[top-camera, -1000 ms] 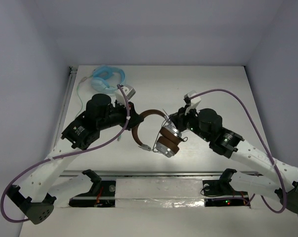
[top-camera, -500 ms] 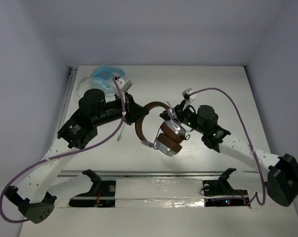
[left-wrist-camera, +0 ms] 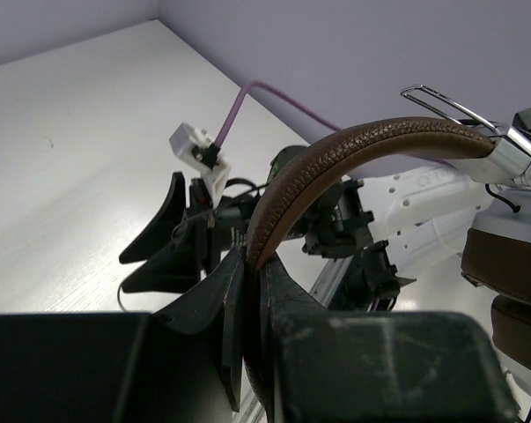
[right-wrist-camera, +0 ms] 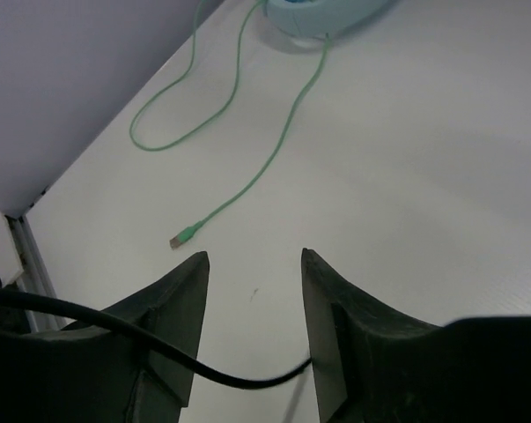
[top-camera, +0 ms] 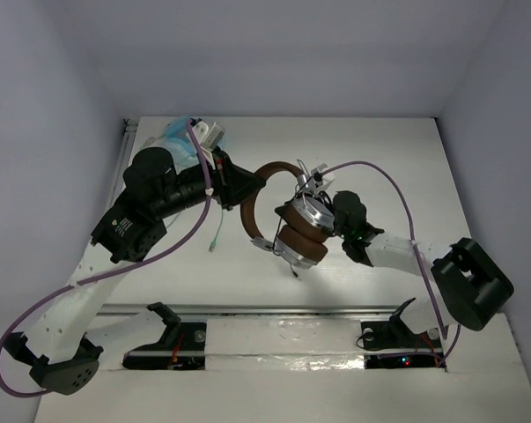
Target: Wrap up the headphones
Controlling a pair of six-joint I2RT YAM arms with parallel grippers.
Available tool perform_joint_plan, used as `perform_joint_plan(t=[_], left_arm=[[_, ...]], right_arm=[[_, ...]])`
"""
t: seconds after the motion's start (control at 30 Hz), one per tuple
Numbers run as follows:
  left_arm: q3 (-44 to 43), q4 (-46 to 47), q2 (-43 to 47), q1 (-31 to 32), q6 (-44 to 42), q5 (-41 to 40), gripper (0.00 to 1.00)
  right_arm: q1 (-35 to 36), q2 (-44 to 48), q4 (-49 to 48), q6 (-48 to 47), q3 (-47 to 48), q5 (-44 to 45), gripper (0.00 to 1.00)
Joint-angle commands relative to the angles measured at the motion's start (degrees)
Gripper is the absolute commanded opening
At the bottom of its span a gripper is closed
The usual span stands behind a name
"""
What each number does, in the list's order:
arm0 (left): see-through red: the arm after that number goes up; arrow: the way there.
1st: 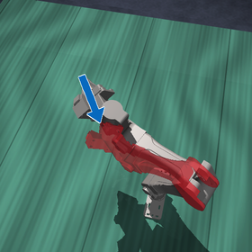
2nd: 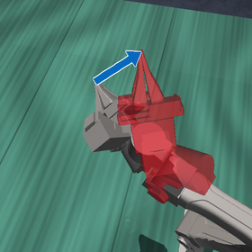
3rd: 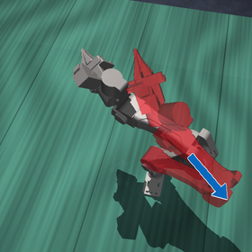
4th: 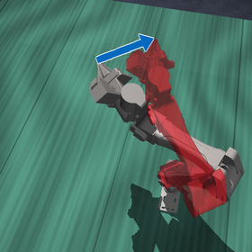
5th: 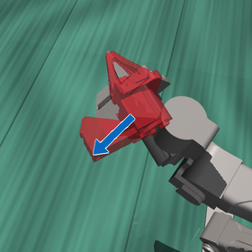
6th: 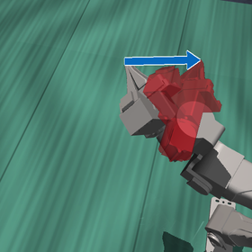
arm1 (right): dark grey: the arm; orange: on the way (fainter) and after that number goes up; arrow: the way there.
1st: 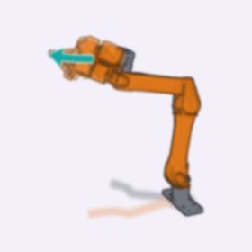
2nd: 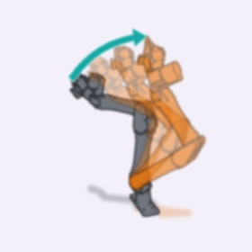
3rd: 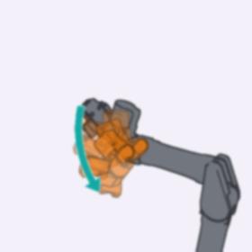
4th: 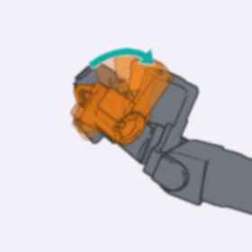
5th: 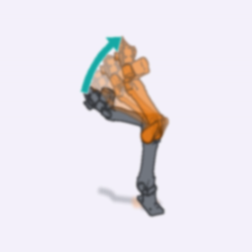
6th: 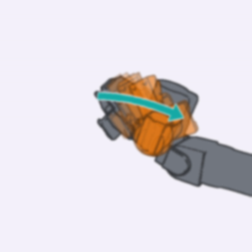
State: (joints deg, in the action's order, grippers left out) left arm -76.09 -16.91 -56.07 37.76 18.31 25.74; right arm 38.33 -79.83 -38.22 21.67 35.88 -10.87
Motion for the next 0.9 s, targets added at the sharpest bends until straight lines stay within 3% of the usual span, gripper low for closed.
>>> perform_joint_plan(t=[0.0, 0.17, 0.27, 0.3, 0.37, 0.43, 0.5, 0.53, 0.57, 0.77, 0.87], left_arm=[[-4.2, 5.5, -0.2, -0.1, 2.6, -0.4, 0.00], [-6.2, 6.4, -1.5, -0.1, 3.2, -0.6, 0.00], [-6.8, 6.4, -1.7, -0.1, 3.7, -4.1, 0.00], [-6.7, 6.8, -1.8, -0.1, 3.9, -5.1, 0.00], [-6.1, 8.2, -2.2, -0.1, 5.0, -6.3, 0.00], [-5.6, 9.3, -2.9, -0.1, 5.9, -5.2, 0.00], [-4.9, 10.8, -3.4, -0.1, 6.8, -3.9, 0.00], [-4.9, 10.9, -3.5, -0.1, 6.9, -3.8, 0.00], [-4.9, 11.2, -3.6, -0.1, 7.0, -3.7, 0.00], [-5.2, 10.9, -3.4, -0.1, 7.2, -4.5, 0.00], [-4.9, 10.7, -3.4, -0.1, 7.4, -5.7, 0.00]], right_arm=[[-0.3, -2.5, -8.3, 0.7, -0.9, 2.4, 0.53], [-0.3, -6.8, -11.4, 1.8, -0.8, 2.2, 0.53], [-0.3, -7.9, -12.3, 3.1, -0.4, 1.5, 0.39], [-0.3, -7.9, -13.7, 3.7, -0.9, 0.1, 0.26], [-0.3, -7.4, -15.1, 5.8, -1.8, -0.7, 0.20], [-0.3, -6.9, -17.8, 7.4, -3.0, -1.0, 0.29], [-0.3, -7.0, -17.3, 7.3, -2.9, 0.3, 0.48], [-0.3, -7.1, -17.3, 7.1, -2.9, 0.8, 0.63], [-0.3, -7.4, -17.2, 6.9, -2.7, 1.1, 0.67], [-0.3, -12.0, -16.3, 6.5, -0.5, 0.7, 0.68], [-0.3, -14.4, -21.4, 9.4, -0.8, -4.2, 0.58]])
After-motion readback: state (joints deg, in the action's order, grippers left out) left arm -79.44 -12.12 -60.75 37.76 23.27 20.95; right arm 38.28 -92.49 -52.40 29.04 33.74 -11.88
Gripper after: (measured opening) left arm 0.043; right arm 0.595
